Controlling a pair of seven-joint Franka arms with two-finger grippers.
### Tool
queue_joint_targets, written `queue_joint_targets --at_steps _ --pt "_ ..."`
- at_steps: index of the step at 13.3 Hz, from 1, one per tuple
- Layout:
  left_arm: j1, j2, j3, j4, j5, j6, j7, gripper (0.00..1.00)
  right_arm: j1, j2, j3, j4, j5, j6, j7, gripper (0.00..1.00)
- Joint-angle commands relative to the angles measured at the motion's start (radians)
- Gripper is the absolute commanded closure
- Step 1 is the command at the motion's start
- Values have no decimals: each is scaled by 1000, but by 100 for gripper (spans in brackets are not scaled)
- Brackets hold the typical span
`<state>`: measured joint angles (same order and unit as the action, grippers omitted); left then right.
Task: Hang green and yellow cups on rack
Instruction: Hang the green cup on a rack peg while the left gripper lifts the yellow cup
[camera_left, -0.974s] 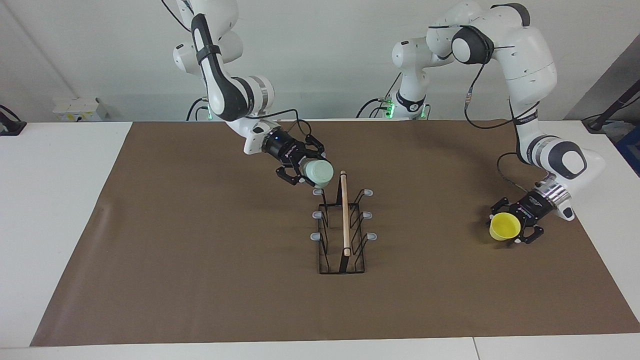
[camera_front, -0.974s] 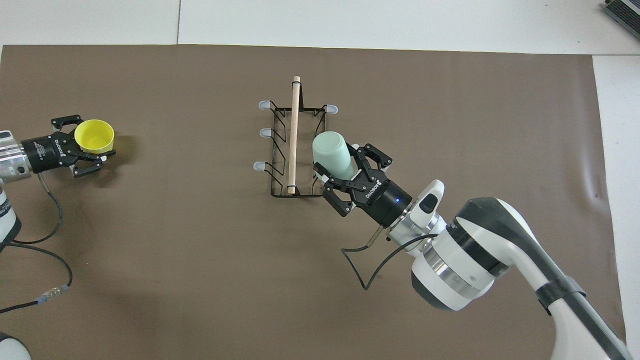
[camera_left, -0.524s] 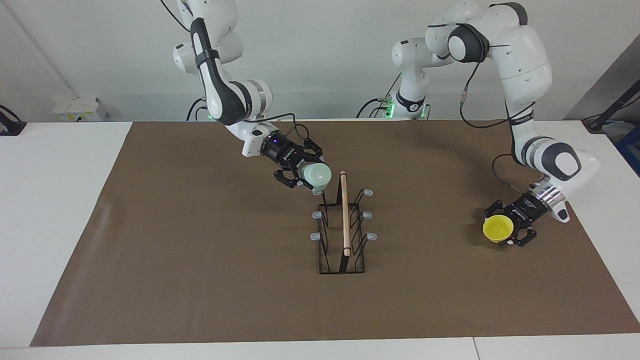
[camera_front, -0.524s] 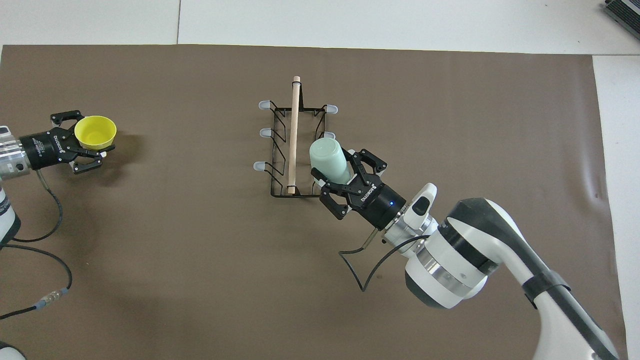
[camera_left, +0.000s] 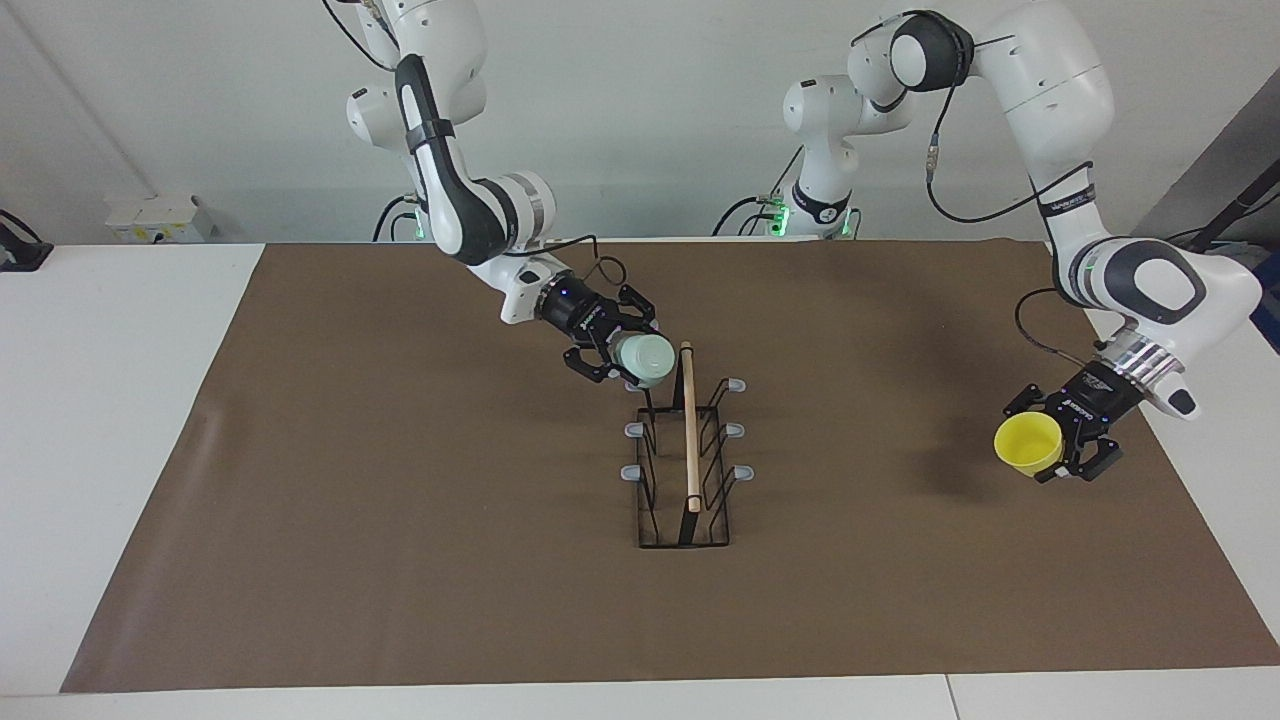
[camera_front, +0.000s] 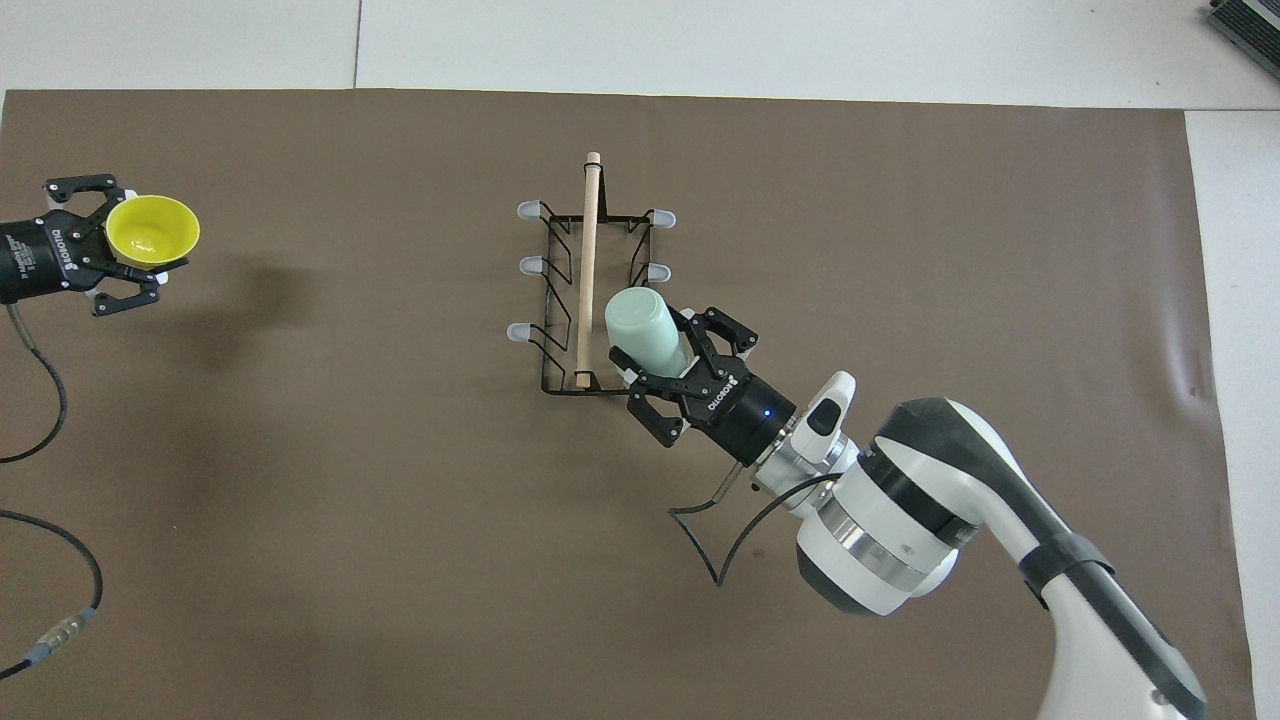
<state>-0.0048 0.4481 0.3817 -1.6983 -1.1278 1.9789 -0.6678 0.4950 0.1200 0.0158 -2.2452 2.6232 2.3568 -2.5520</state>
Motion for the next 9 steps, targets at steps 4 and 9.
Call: queue_joint_targets --at_steps 4,9 --pt "-37 -114 -6 12 181 23 -32 100 -7 20 3 3 170 -47 -215 100" --pt "-72 -236 -160 8 595 28 -113 100 -12 21 3 22 178 -56 -249 100"
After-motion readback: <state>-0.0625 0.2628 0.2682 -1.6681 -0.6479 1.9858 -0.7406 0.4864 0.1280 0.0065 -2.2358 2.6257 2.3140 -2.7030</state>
